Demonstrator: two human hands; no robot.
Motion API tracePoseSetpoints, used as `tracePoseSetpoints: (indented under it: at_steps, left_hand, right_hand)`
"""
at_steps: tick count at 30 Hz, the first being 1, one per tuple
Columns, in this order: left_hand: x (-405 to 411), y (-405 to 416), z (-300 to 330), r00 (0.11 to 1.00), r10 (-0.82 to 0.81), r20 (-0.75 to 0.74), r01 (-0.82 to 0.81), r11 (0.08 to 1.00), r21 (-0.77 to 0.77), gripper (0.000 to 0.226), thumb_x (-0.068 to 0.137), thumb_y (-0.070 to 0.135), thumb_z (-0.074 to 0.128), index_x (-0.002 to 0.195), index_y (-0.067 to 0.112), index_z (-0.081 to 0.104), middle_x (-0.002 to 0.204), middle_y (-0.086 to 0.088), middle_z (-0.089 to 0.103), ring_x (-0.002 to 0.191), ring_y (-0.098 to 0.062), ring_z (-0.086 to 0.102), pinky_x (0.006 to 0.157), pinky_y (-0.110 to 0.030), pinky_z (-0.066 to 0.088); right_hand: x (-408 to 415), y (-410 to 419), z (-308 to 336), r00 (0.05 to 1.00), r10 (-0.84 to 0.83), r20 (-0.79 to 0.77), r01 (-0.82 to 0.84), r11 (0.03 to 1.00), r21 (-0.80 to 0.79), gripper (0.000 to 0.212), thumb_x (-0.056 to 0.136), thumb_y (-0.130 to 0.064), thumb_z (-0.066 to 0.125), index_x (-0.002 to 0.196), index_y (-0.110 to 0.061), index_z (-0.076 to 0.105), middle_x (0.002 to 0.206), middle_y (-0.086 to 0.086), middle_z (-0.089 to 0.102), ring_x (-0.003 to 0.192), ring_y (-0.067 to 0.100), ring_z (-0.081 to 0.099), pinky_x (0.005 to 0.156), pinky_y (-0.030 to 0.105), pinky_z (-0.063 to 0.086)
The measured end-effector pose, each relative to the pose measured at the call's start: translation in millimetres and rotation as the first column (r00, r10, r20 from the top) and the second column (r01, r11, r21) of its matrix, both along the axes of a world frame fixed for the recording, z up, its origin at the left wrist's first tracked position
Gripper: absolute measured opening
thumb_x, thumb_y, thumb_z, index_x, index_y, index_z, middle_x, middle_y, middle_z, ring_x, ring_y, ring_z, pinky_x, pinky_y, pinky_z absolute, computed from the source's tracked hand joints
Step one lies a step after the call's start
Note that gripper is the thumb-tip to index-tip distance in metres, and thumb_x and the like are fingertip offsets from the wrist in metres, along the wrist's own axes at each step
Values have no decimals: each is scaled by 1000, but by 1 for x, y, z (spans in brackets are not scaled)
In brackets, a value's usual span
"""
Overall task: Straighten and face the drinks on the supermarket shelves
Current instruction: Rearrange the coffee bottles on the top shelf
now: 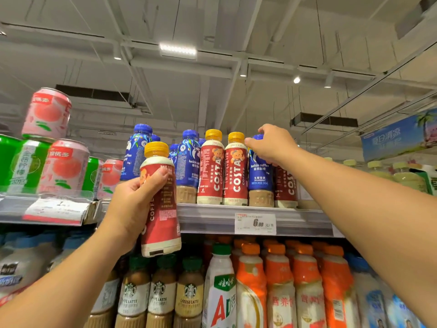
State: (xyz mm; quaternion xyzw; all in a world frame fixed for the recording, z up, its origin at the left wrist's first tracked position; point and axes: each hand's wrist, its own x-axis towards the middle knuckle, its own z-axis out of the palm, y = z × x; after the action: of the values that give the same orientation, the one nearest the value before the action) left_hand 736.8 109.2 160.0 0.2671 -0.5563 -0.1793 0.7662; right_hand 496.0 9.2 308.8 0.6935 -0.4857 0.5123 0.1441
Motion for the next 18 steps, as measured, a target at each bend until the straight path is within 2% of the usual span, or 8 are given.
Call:
tracePoseSetpoints:
  at_steps: [2, 5, 8, 12, 15, 18]
  left_hand:
    - [0, -1, 0, 1000, -10, 10, 10, 1000, -3, 31, 68, 45, 75, 68, 15, 71, 67, -11, 69, 55, -24, 66, 48, -33, 54]
    - [-2, 1, -1, 1000, -19, -12, 19, 999, -26, 31, 68, 43, 74, 68, 13, 70, 65, -9, 69, 52, -22, 66, 45, -31, 53]
    - [-4, 3, 0, 1000, -13, -13, 13, 1000, -24, 34, 69, 43, 69, 76, 9, 67, 66, -10, 69, 54, -23, 66, 47, -32, 54]
    - [-3, 3, -1, 1000, -17, -5, 17, 1000, -17, 33, 71, 41, 71, 78, 9, 65, 66, -9, 70, 55, -23, 67, 47, -32, 55]
    - [-3, 4, -2, 1000, -18, 3, 18, 999, -29, 35, 70, 42, 77, 79, 10, 66, 67, -9, 70, 56, -23, 67, 47, -31, 54]
    - [-1, 2, -3, 1000, -18, -13, 17, 999, -41, 31, 69, 41, 75, 75, 12, 67, 66, -9, 69, 55, -22, 67, 47, -31, 53]
  right_hand:
    - [-2, -1, 0, 1000, 7, 22, -7, 1000, 8, 47, 84, -53, 62, 115, -19, 54, 113, 6, 64, 88, 20, 60, 68, 30, 47]
    - [-4, -1, -1, 992, 101, 78, -102, 995, 7, 41, 83, -49, 66, 108, -21, 52, 107, 4, 63, 88, 20, 64, 71, 34, 55]
    - [-5, 4, -1, 969, 187, 159, -184, 982, -38, 46, 80, -51, 71, 106, -20, 50, 102, 1, 60, 88, 17, 64, 62, 29, 53]
    - [-6, 9, 0, 954, 162, 251, -172, 985, 16, 49, 76, -46, 75, 102, -9, 56, 96, 6, 67, 81, 20, 66, 60, 29, 52]
    - [-9, 13, -2, 883, 249, 398, -289, 956, 43, 49, 76, -43, 77, 105, -10, 56, 99, 9, 66, 85, 21, 66, 65, 31, 56]
    - [-11, 19, -7, 814, 310, 491, -368, 930, 23, 47, 77, -42, 78, 105, -11, 55, 98, 8, 66, 80, 17, 65, 51, 24, 50]
